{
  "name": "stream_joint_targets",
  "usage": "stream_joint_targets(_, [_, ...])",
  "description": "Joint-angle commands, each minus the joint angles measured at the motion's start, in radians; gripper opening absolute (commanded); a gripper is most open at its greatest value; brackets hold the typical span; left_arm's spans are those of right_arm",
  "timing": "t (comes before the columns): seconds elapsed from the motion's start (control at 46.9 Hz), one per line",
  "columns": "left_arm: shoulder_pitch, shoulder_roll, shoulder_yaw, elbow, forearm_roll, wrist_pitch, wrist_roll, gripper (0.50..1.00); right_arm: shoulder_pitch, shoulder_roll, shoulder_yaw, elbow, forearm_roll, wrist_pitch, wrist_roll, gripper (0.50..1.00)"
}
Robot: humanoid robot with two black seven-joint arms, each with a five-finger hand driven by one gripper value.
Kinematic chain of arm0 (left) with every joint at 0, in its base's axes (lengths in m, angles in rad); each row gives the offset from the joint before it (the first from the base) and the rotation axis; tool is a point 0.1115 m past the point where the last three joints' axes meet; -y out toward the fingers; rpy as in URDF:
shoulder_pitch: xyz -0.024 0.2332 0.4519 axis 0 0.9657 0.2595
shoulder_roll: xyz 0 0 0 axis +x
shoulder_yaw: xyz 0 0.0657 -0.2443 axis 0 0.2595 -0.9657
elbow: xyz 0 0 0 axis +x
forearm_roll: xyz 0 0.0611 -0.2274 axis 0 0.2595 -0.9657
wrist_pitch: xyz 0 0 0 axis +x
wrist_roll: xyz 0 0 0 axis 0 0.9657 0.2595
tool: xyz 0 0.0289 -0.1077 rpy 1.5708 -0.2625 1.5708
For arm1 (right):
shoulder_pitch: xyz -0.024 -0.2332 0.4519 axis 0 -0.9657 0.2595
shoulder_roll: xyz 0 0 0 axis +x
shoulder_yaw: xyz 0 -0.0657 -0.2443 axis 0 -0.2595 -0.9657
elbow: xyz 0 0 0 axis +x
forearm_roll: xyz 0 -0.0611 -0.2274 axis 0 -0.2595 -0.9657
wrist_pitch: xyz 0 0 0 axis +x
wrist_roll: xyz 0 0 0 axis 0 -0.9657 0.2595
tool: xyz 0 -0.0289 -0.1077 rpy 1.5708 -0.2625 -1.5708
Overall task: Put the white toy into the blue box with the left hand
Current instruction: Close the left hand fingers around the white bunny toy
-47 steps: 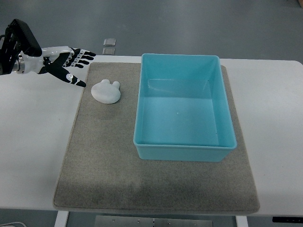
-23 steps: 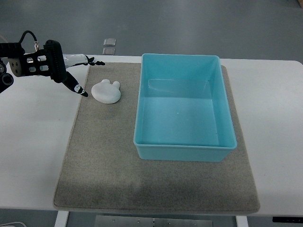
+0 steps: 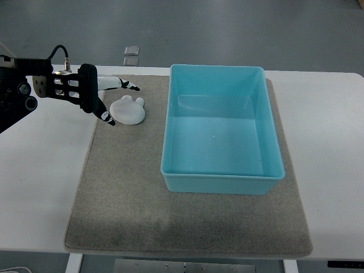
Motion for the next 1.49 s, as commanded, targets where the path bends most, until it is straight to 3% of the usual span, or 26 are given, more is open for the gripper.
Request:
stream_joint_targets(0.0, [-0.003, 0.000, 0.019, 0.001, 0.001, -0.001, 0.001, 0.990, 0.000, 0.000, 0.000, 0.000, 0.000, 0.000, 0.000, 0.936])
stream_joint_targets(1.003, [-0.002, -0.036, 0.028, 0.007, 0.005, 0.002, 0.007, 0.969, 0.000, 0.000, 0.000, 0.000, 0.000, 0.000, 0.000, 0.936])
stream_joint_targets(1.259, [-0.002, -0.036, 0.036, 0.007, 0.031, 0.004, 0.008, 0.861, 0.000, 0.000, 0.000, 0.000, 0.000, 0.000, 0.000, 0.936])
stream_joint_targets(1.472, [-0.003, -0.036, 0.036, 0.009, 0.041, 0.007, 0.010, 0.821, 0.000, 0.000, 0.000, 0.000, 0.000, 0.000, 0.000, 0.936])
